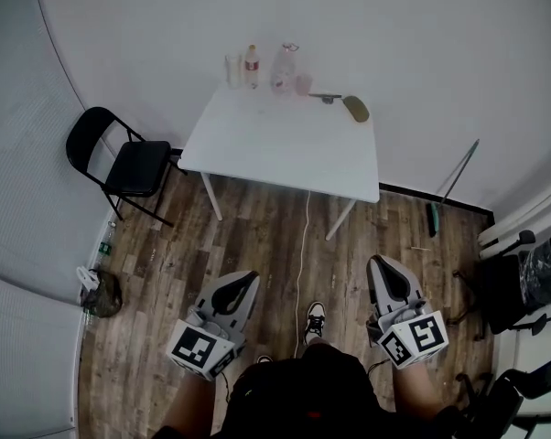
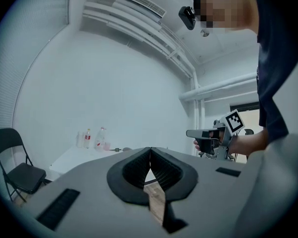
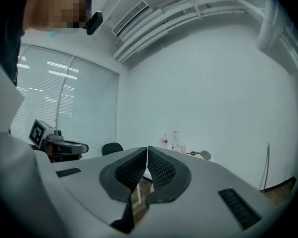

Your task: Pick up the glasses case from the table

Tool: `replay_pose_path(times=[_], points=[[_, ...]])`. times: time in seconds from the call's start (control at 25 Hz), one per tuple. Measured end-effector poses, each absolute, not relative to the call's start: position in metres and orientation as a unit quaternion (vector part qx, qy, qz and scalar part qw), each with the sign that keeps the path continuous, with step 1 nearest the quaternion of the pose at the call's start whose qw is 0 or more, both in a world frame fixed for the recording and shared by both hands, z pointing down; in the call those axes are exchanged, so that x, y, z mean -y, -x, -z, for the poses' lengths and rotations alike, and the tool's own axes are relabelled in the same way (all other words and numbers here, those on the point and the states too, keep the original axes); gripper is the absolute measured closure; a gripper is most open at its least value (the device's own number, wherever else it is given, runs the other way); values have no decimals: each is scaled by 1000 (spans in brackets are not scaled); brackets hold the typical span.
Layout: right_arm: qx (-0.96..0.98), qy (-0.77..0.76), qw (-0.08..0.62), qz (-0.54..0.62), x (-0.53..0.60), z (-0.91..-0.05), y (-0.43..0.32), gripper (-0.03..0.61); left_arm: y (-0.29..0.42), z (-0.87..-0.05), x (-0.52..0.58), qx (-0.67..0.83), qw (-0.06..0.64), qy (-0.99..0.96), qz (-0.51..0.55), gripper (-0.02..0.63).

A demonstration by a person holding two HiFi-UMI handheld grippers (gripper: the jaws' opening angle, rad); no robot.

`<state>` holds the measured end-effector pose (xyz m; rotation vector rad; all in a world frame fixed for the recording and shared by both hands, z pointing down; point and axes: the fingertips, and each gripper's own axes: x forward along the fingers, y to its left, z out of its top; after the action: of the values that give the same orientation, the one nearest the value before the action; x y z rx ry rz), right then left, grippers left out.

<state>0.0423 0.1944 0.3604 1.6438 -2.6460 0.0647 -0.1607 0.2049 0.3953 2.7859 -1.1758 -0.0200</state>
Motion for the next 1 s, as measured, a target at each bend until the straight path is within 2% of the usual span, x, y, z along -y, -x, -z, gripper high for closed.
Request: replay_pose_path(times=[0.36, 0.8, 1.0], points=[[877, -481, 14, -17, -77, -351, -88, 555, 97, -380, -94, 404, 61, -913, 3, 594], [879, -476, 2, -34, 61, -361, -207, 555, -4, -377, 38, 433, 49, -900, -9, 594], [879, -473, -4, -53, 105, -369, -218, 555, -22, -378, 78, 426, 49, -903, -27, 594]])
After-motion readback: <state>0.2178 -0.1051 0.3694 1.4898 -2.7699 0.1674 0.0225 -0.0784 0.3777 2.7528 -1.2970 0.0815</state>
